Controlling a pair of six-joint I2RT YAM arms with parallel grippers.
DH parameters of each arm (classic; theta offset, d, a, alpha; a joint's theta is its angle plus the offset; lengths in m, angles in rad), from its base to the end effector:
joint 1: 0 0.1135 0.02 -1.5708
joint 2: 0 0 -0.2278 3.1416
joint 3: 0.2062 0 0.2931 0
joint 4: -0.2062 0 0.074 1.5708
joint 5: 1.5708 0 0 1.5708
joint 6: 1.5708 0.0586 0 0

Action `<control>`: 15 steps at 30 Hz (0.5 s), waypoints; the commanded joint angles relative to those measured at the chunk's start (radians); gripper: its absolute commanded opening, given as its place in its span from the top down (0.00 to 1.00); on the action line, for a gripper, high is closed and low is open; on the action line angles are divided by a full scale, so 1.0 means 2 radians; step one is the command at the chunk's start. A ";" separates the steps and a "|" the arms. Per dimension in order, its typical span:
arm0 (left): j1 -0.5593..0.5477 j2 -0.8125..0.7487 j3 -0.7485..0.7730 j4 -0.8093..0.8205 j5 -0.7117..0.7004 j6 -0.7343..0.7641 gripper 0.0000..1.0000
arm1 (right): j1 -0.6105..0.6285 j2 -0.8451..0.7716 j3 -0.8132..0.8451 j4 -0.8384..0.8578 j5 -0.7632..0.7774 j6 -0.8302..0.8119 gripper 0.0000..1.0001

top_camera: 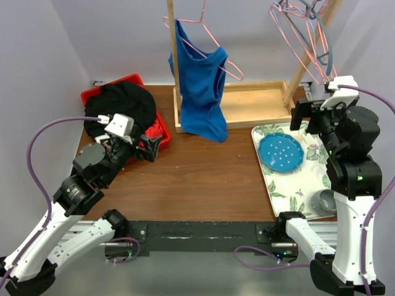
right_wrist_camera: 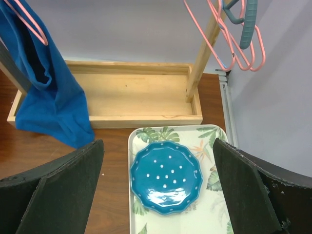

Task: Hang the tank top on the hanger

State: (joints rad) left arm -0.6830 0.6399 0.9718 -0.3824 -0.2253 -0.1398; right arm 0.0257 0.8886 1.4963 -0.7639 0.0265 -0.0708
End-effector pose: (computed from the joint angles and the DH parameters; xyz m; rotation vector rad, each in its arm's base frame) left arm 0.1788 -0.1286 0.3931 0.2683 1.6167 -0.4505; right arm 0.2086 0.0038 0.4828 -0.0637 1.7261 -0.0562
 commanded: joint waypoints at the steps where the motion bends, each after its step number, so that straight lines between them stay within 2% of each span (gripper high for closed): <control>1: -0.001 -0.009 -0.021 0.023 -0.022 -0.008 0.00 | -0.001 -0.003 -0.004 -0.002 -0.035 -0.004 0.01; 5: -0.001 -0.012 -0.037 0.041 -0.048 -0.018 0.00 | -0.002 -0.002 -0.006 -0.025 -0.101 -0.056 0.01; 11: -0.001 0.011 -0.044 0.058 -0.053 -0.019 0.00 | -0.001 0.001 -0.013 -0.061 -0.177 -0.126 0.01; 15: 0.011 0.053 -0.043 0.088 -0.050 -0.024 0.01 | -0.001 0.001 -0.062 -0.067 -0.290 -0.159 0.01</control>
State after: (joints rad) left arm -0.6823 0.6735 0.8856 -0.3161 -0.3115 -0.1646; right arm 0.0257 0.8883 1.4578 -0.8597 -0.3035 -0.2790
